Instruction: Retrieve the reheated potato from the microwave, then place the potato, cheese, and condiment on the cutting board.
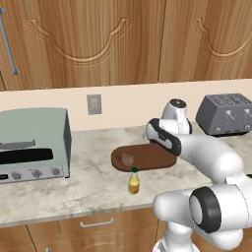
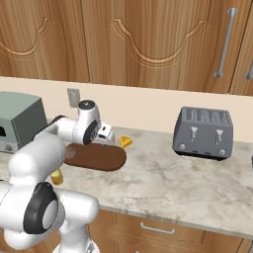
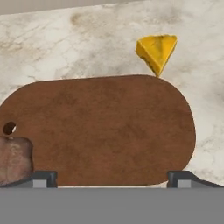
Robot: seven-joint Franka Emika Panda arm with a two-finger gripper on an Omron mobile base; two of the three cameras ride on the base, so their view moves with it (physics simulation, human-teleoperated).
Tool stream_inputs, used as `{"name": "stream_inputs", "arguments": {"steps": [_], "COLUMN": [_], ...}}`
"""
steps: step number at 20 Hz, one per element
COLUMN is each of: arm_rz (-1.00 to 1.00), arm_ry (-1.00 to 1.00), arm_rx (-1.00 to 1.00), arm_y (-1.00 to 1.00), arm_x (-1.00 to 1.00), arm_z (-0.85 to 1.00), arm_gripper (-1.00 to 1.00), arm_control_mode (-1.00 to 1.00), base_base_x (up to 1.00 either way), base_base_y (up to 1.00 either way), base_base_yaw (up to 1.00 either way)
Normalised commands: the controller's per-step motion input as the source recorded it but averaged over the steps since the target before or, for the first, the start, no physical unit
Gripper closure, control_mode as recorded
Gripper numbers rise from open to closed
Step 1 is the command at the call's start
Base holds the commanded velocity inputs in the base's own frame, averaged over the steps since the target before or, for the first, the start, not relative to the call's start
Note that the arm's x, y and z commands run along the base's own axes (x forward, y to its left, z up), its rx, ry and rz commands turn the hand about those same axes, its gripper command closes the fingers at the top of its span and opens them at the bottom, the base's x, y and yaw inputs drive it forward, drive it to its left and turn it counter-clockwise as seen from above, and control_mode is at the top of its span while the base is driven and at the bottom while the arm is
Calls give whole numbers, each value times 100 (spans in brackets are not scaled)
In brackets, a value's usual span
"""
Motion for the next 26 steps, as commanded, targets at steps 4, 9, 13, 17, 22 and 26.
{"name": "stream_inputs", "arguments": {"steps": [4, 9, 13, 17, 22, 26], "arm_rz": [-5, -6, -3, -4, -5, -4], "arm_ry": [0, 0, -1, 0, -2, -1], "arm_rx": [0, 0, 0, 0, 0, 0], "arm_y": [-51, -48, -43, -21, -1, 0], "arm_x": [11, 13, 15, 25, 28, 28], "arm_z": [3, 1, 0, 4, 0, 0], "arm_gripper": [-100, -100, -100, -100, -100, -100], "arm_control_mode": [-100, -100, -100, -100, -100, -100], "base_base_x": [0, 0, 0, 0, 0, 0], "base_base_y": [0, 0, 0, 0, 0, 0], "base_base_yaw": [0, 0, 0, 0, 0, 0]}}
